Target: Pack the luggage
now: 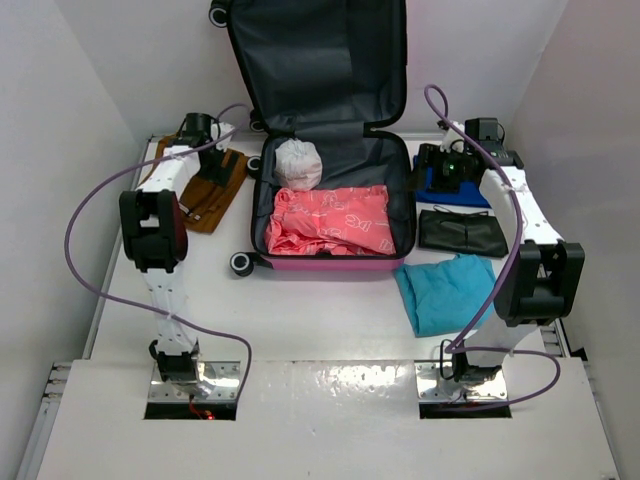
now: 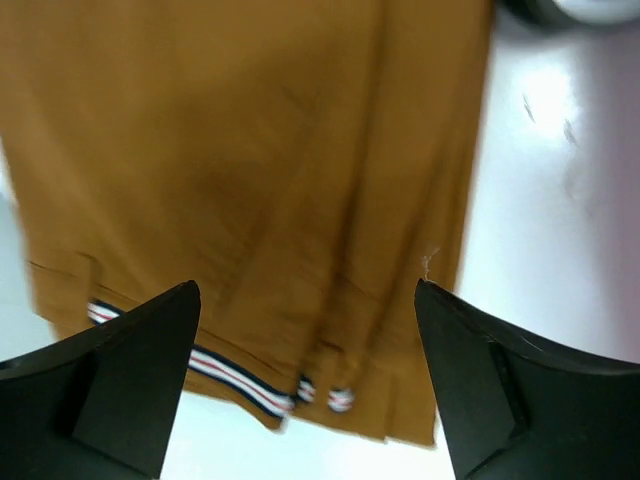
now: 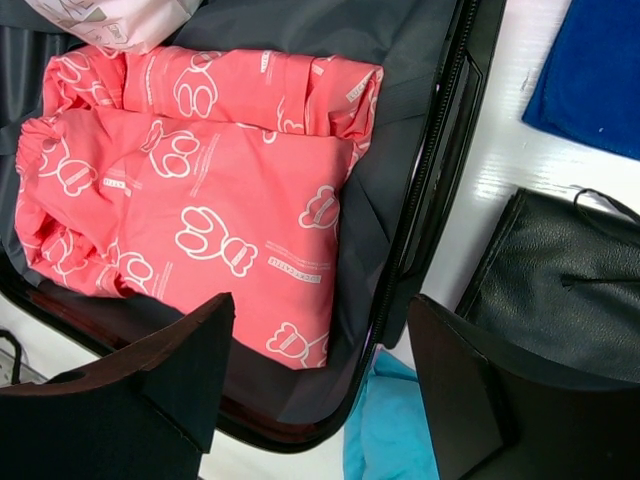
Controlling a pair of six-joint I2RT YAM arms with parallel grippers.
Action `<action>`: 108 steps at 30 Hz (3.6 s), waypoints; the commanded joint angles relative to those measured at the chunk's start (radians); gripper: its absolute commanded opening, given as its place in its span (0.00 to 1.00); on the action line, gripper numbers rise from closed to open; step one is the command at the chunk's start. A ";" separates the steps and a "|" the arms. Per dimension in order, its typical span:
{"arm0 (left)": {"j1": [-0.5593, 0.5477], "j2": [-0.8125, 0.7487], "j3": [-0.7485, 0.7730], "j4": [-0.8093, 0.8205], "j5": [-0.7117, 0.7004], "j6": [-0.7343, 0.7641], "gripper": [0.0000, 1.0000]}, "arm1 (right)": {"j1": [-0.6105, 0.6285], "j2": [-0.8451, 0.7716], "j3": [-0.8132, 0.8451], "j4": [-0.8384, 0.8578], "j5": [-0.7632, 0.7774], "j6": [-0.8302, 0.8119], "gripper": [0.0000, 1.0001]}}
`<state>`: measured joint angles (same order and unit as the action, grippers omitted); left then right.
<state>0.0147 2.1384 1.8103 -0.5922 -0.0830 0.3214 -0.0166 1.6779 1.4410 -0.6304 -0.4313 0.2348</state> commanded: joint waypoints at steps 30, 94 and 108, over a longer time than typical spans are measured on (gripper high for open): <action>0.030 0.299 0.169 -0.170 0.083 -0.015 1.00 | 0.009 -0.041 0.010 -0.006 0.014 -0.034 0.73; -0.821 -0.287 -0.279 0.221 0.348 0.309 0.00 | -0.135 -0.311 -0.238 0.000 -0.018 -0.071 0.62; -0.708 -0.161 -0.334 0.290 0.235 0.315 0.04 | -0.105 -0.293 -0.235 0.021 -0.070 -0.038 0.64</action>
<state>-0.7795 1.9484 1.5078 -0.3923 0.2836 0.6117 -0.1497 1.3834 1.1896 -0.6491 -0.4610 0.1841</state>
